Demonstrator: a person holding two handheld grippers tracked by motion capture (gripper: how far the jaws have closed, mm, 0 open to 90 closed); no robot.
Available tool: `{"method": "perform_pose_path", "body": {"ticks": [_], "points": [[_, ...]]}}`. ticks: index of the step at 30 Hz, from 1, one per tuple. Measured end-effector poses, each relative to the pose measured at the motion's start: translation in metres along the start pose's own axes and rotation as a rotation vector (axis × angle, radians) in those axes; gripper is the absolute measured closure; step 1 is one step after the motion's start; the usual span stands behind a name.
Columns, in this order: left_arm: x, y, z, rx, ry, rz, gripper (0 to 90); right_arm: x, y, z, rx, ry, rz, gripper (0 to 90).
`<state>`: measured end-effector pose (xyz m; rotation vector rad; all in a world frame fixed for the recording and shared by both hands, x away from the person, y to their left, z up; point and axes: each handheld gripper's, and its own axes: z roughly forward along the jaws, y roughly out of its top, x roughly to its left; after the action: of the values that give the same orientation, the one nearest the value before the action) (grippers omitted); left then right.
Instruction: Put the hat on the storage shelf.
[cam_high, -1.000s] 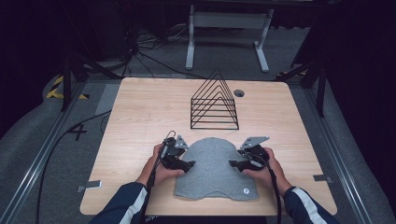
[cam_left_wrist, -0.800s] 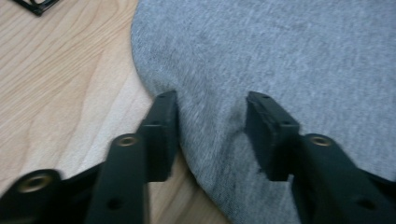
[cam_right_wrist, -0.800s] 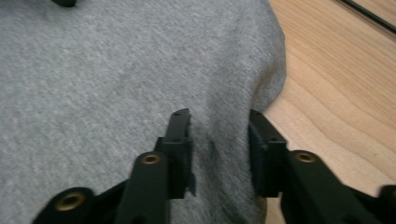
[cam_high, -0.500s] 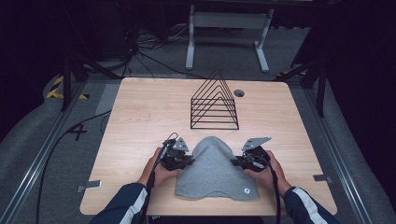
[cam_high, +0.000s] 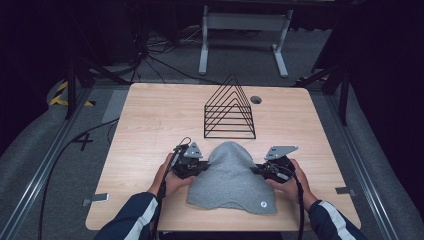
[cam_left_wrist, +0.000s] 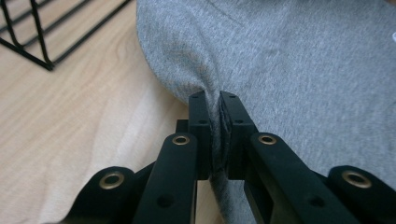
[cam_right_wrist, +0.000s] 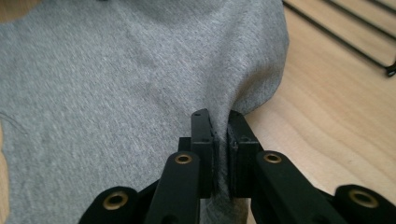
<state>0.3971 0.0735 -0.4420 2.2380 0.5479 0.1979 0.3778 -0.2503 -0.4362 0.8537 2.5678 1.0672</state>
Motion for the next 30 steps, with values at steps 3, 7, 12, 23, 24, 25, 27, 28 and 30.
{"method": "perform_pose_path", "body": {"ticks": [3, 7, 12, 23, 24, 25, 27, 28, 30], "points": [[-0.002, 0.005, -0.004, -0.014, 0.001, 0.014, 85.0, -0.001, 0.003, -0.006, -0.025, -0.019, -0.007, 83.9], [-0.004, 0.014, -0.012, -0.022, 0.011, 0.043, 85.0, 0.000, 0.009, -0.016, -0.051, -0.046, -0.023, 84.0], [-0.008, 0.026, -0.019, -0.041, 0.040, 0.077, 85.1, 0.000, 0.015, -0.029, -0.088, -0.061, -0.024, 84.0], [-0.002, 0.061, -0.045, -0.096, 0.078, 0.128, 85.1, -0.003, 0.041, -0.062, -0.164, -0.103, -0.053, 84.1], [-0.001, 0.065, -0.048, -0.098, 0.082, 0.134, 85.1, -0.003, 0.045, -0.066, -0.175, -0.109, -0.060, 84.1], [0.000, 0.069, -0.053, -0.101, 0.091, 0.143, 85.1, -0.004, 0.049, -0.069, -0.183, -0.117, -0.064, 84.2], [0.001, 0.076, -0.060, -0.120, 0.100, 0.146, 85.1, -0.004, 0.057, -0.075, -0.200, -0.125, -0.078, 84.2], [0.002, 0.081, -0.064, -0.128, 0.103, 0.149, 85.1, -0.003, 0.061, -0.079, -0.209, -0.131, -0.081, 84.2], [0.003, 0.088, -0.071, -0.148, 0.113, 0.155, 85.1, -0.003, 0.069, -0.086, -0.227, -0.144, -0.095, 84.2]]}}
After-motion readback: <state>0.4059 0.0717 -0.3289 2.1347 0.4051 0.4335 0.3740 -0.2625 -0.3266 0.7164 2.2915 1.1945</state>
